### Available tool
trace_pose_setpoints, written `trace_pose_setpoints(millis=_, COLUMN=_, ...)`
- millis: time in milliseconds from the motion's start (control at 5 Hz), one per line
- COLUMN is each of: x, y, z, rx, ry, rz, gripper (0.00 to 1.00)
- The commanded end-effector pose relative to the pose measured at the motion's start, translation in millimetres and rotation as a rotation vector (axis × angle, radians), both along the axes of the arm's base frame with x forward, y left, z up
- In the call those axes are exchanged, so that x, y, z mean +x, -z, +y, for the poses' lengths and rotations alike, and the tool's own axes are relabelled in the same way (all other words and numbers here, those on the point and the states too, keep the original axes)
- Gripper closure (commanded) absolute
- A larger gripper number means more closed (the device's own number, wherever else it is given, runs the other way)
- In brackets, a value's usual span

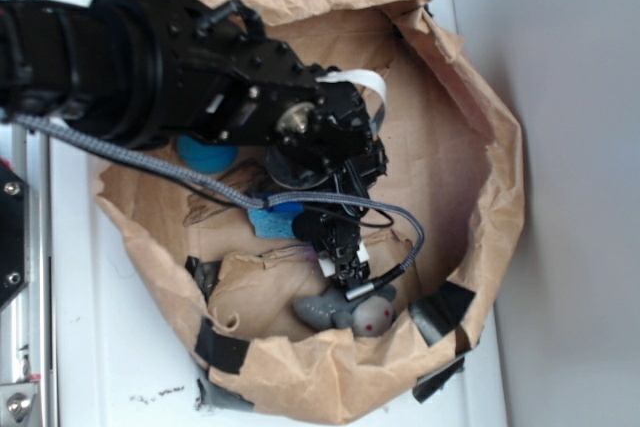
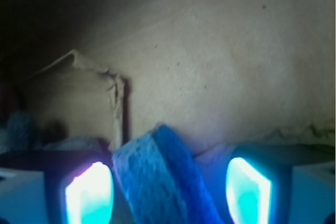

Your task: Grab the blue sponge.

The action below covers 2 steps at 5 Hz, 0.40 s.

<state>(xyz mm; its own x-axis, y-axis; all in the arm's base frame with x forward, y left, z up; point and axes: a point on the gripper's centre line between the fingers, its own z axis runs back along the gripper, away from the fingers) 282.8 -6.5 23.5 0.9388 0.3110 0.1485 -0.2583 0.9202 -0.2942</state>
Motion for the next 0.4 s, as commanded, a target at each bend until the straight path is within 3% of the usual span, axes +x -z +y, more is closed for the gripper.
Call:
trace_pose_setpoints(millis=0, x=3.7, y=7.8, z=9.7, rx=0.009, ry=-0.021, rz=-0.070, gripper=1.00)
trace_pose_setpoints(millis=200, x=5.8, y=-1.9, z=15.4, rx=0.003, ry=-0.032, rz=-0.101, gripper=1.00)
